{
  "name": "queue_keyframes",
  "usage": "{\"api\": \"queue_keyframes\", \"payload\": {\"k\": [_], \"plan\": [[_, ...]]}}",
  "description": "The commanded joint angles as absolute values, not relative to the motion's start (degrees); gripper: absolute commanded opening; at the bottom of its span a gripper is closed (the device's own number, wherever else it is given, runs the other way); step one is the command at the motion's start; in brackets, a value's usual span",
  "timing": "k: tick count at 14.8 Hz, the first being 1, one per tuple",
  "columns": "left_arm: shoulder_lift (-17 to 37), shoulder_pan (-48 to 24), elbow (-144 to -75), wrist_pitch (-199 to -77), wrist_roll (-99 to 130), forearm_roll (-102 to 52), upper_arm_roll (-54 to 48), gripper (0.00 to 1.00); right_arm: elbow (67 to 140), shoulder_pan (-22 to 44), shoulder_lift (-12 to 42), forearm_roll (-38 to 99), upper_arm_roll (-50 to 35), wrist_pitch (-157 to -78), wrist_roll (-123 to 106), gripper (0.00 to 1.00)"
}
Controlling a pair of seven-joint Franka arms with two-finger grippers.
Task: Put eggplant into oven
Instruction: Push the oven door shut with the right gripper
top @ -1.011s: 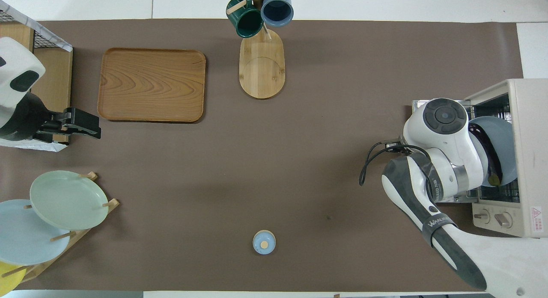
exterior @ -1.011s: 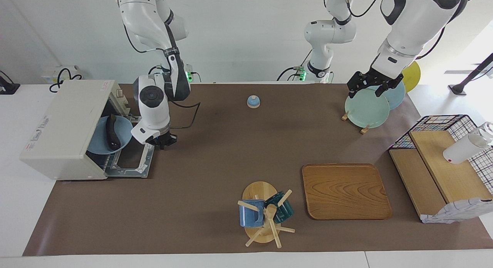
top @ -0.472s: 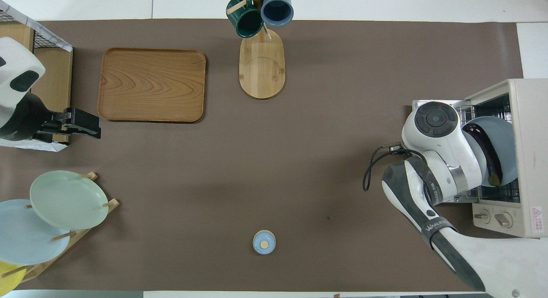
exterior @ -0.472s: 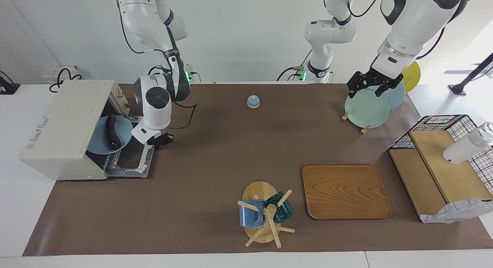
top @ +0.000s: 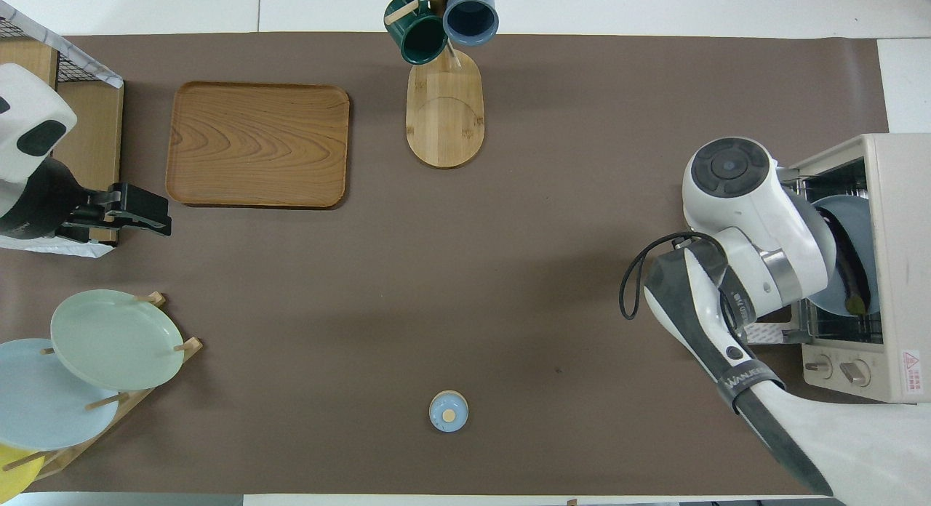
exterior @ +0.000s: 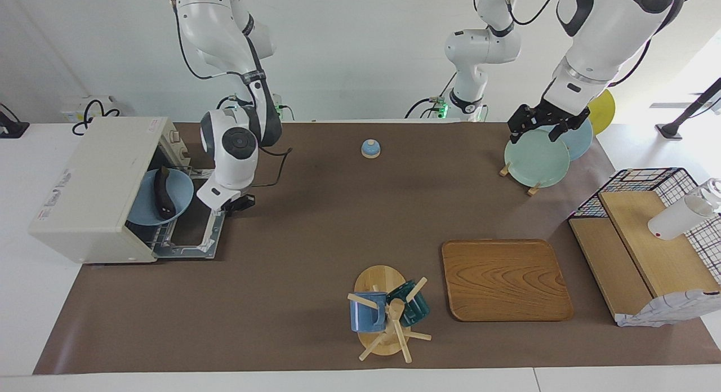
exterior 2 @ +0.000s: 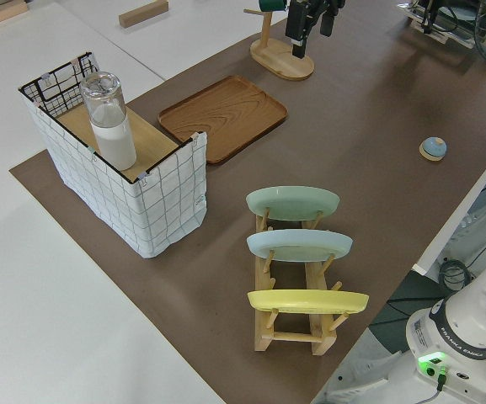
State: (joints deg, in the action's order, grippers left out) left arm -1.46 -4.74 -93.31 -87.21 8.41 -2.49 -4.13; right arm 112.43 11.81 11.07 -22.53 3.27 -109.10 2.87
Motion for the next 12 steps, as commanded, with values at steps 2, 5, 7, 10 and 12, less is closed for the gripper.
{"api": "queue_keyframes", "payload": {"k": [2, 5, 7, 10, 12], "plan": [[-1.85, -4.39, -93.43, -87.63, 8.26, -2.55, -4.31, 1.00, 105.39, 5.19, 9.59, -24.00, 4.75, -104.08, -8.52, 0.00], [-1.85, -4.31, -93.43, -87.63, 8.26, -2.55, -4.31, 1.00, 105.21, 2.82, 7.65, -22.42, 4.83, -101.34, -11.32, 0.00], [-1.85, -4.31, -93.43, -87.63, 8.26, -2.55, -4.31, 1.00, 105.21, 0.71, 6.68, -20.67, 4.83, -100.55, -12.91, 0.00], [-1.85, -4.31, -93.43, -87.63, 8.26, -2.55, -4.31, 1.00, 100.22, -0.44, 5.54, -13.04, 5.19, -93.73, -12.83, 0.00], [-1.85, -4.31, -93.43, -87.63, 8.26, -2.55, -4.31, 1.00, 94.51, -0.70, 5.54, -9.94, 5.10, -88.35, -12.57, 0.00]]}}
